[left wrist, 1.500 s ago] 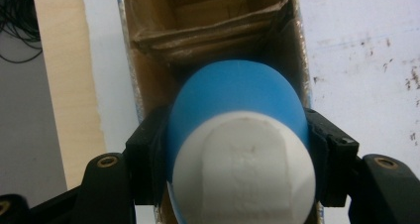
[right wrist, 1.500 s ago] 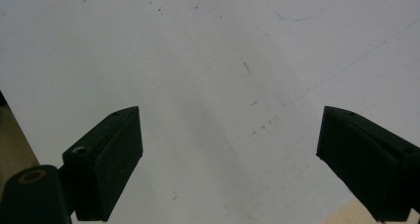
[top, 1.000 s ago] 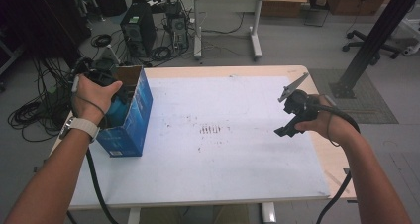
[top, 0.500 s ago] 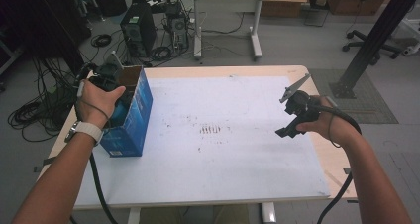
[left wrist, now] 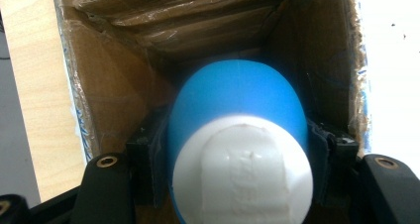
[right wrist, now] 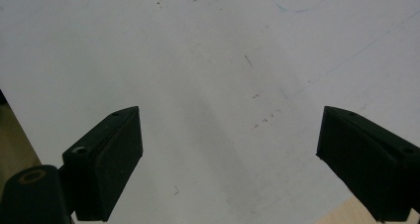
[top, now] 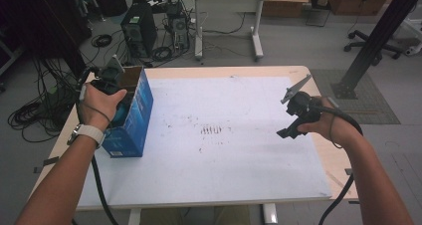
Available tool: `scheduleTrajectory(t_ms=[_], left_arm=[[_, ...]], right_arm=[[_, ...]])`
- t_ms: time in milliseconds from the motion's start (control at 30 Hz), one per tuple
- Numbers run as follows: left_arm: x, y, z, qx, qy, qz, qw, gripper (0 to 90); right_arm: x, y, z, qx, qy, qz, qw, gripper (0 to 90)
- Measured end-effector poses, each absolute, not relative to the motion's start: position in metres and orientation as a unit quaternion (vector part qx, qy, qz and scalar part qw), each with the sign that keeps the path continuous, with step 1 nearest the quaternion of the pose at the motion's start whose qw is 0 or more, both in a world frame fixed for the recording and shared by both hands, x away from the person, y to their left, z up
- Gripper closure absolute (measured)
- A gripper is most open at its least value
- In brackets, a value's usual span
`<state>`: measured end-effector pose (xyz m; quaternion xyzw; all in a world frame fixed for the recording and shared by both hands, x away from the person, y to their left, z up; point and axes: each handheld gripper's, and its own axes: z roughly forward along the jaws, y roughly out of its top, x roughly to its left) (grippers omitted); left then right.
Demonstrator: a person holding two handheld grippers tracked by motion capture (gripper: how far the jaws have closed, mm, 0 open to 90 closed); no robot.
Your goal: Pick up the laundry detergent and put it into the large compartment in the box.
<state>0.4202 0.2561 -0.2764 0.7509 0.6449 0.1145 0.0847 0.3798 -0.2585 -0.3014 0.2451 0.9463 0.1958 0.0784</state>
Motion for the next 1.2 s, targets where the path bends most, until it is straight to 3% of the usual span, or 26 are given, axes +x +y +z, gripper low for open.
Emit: scheduleTrajectory(t_ms=[533,1200], left_arm=[[0.4227,0.2577,-0.2779,0.749,0.647,0.114,0.087,36.8],[0.423,0.2628,-0.2786,0.748,0.649,0.115,0.083,25.4]], right_arm=[[0.3788,-0.2588,-0.302,0.246,0.947,0.193,0.077,10.7],[0.3784,-0.2572,-0.3022,0.245,0.947,0.193,0.076,10.7]])
